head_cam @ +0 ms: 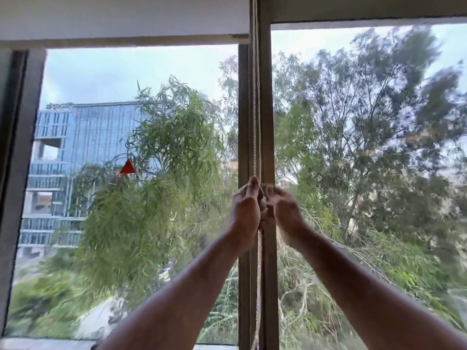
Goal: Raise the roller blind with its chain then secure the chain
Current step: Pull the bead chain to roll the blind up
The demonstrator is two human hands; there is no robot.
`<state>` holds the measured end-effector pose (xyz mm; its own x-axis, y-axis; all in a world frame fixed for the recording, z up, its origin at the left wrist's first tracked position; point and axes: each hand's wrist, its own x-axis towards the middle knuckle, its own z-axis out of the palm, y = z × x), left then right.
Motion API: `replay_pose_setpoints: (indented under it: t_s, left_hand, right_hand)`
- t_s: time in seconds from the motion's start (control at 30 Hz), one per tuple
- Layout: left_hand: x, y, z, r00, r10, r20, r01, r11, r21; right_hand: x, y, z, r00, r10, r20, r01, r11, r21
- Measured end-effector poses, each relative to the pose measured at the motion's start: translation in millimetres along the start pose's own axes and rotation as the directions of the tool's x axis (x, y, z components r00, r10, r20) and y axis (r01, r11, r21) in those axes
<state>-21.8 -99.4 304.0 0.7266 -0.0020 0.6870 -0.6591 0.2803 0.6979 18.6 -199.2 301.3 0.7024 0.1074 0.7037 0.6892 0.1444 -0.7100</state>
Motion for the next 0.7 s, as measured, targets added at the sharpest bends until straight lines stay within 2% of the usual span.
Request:
replay_pose_setpoints:
  t_s: [0.13,0.2,0.4,0.5,0.57,0.7]
  left_hand:
    - [-12,-6,3,1.0,-0.006,0.029,0.007,1.0,-0.024]
    - [-14,-5,9,1.0,-0.026,0.013,0.026,0.999,-0.041]
    - [-19,-6,15,0.999,-0.036,0.039,0.038,0.998,-0.051]
    - [-20,-7,4,0.99,-0.11,0.084,0.116,0.991,-0.063]
    - [-15,-4,-5,0.988,-0.132,0.074,0.135,0.991,-0.027]
    - [12,34,-10,0.995,-0.104,-0.002,0.103,0.983,0.151]
  right_hand:
    - [31,-62,14,1.0,0.022,0.023,-0.028,0.942,0.335]
    - [43,-85,27,1.0,0.007,0.017,-0.013,0.917,0.398]
    - [37,-99,39,0.999,-0.05,0.001,0.043,0.871,0.489]
    - [26,-97,38,0.996,-0.09,-0.008,0.081,0.848,0.524]
    - [17,-92,39,0.992,-0.125,-0.012,0.114,0.863,0.493]
    - [-2,-74,46,0.987,-0.15,-0.052,0.159,0.921,0.356]
